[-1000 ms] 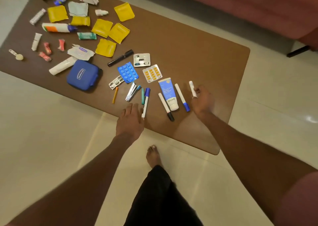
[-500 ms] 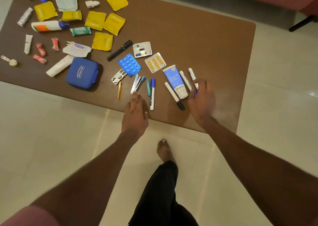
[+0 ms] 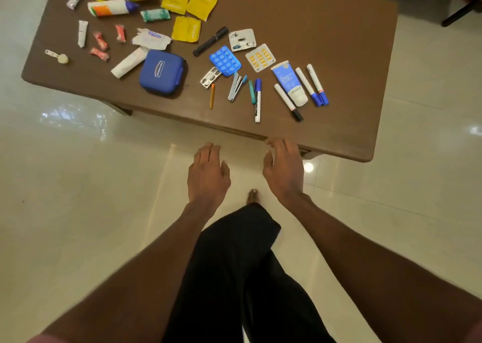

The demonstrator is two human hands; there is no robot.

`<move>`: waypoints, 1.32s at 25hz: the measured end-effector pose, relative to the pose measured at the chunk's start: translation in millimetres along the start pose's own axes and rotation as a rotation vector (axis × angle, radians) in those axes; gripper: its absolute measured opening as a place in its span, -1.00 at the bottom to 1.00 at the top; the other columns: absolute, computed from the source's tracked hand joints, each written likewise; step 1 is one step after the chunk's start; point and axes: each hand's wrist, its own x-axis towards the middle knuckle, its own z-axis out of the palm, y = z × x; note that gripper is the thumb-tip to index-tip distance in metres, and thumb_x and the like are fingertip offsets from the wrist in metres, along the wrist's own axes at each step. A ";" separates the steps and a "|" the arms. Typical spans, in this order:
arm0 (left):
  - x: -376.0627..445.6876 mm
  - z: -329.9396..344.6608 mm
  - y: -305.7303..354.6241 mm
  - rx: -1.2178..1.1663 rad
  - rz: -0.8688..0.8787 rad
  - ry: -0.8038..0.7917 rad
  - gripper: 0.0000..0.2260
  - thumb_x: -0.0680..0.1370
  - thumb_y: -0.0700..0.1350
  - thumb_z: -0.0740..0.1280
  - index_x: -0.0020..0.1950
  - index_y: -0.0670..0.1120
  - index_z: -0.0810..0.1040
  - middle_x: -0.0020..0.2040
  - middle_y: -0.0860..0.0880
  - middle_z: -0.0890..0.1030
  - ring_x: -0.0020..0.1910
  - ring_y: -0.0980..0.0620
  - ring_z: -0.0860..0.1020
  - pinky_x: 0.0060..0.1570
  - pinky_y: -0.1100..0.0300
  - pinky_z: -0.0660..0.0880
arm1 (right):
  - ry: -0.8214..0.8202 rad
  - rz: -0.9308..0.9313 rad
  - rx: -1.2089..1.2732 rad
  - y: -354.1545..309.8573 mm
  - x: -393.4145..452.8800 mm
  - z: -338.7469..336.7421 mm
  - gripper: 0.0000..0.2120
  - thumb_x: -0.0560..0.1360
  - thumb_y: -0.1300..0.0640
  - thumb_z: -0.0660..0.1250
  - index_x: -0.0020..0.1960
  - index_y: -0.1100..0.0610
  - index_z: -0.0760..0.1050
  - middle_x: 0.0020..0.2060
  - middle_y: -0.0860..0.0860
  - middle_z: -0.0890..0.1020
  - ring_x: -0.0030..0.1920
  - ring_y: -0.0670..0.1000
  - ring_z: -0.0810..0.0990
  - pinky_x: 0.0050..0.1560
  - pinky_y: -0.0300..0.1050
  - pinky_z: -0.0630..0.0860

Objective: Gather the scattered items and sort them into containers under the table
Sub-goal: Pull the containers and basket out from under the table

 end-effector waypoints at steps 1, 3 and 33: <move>-10.6 2.7 -14.9 -0.009 -0.021 -0.003 -0.63 0.66 -0.06 0.22 0.46 -0.08 0.42 0.47 -0.04 0.41 0.46 -0.04 0.36 0.33 -0.02 0.47 | -0.006 0.011 0.013 -4.4 -12.1 8.5 -0.75 0.60 0.21 0.30 0.26 0.08 0.52 0.17 -0.02 0.56 0.18 0.00 0.51 0.19 0.07 0.56; -25.3 10.0 -48.7 -0.012 -0.062 -0.022 -0.64 0.67 -0.04 0.20 0.45 -0.07 0.43 0.46 -0.03 0.42 0.45 -0.04 0.37 0.30 -0.04 0.48 | -0.019 0.038 0.032 -13.3 -29.6 31.2 -0.75 0.60 0.20 0.30 0.27 0.07 0.52 0.19 -0.03 0.55 0.21 0.00 0.51 0.19 0.05 0.56; 298.9 230.7 -233.8 -0.148 0.215 0.266 -0.23 0.53 0.08 0.46 0.62 0.18 0.09 0.66 -0.09 -0.04 0.54 -0.29 0.20 0.33 -0.20 0.44 | 0.529 0.174 -0.357 91.4 160.4 358.3 -0.13 0.48 -0.02 0.50 0.62 0.02 0.08 0.61 0.15 0.16 0.58 0.31 0.16 0.43 0.40 0.31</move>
